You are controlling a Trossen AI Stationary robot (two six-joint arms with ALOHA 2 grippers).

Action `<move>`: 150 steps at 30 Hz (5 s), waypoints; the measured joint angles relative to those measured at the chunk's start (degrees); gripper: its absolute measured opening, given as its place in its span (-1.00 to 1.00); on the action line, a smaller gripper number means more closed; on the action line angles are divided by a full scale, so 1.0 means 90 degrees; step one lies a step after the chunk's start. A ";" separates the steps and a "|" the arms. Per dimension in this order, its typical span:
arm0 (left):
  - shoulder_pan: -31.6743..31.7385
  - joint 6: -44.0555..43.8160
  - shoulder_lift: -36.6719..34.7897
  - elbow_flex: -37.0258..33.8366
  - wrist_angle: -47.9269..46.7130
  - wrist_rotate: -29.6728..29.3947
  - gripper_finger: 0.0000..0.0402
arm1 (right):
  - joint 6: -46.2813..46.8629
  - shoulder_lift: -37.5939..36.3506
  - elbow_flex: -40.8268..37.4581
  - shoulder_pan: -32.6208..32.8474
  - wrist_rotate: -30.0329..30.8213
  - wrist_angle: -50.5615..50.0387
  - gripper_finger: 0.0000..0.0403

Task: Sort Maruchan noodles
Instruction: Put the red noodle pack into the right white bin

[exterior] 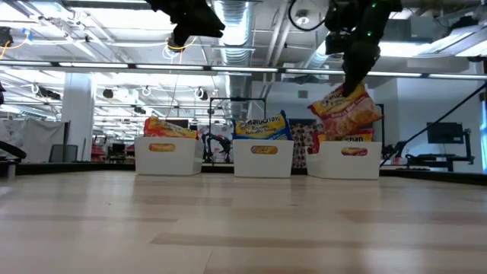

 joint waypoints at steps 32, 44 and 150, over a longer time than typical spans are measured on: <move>-0.0002 0.0023 0.0000 -0.0005 -0.0384 -0.0108 -0.52 | 0.0152 0.1227 0.0005 0.0226 0.0298 -0.0206 -0.76; -0.0003 0.0025 0.0000 -0.0005 -0.0386 -0.0105 -0.52 | 0.0769 0.1094 0.0148 0.0229 0.0302 -0.0362 -0.48; 0.0087 0.0413 0.0002 -0.0007 -0.0843 -0.0108 -0.52 | 0.3897 0.1450 -0.0490 -0.0264 0.0092 -0.0167 -0.22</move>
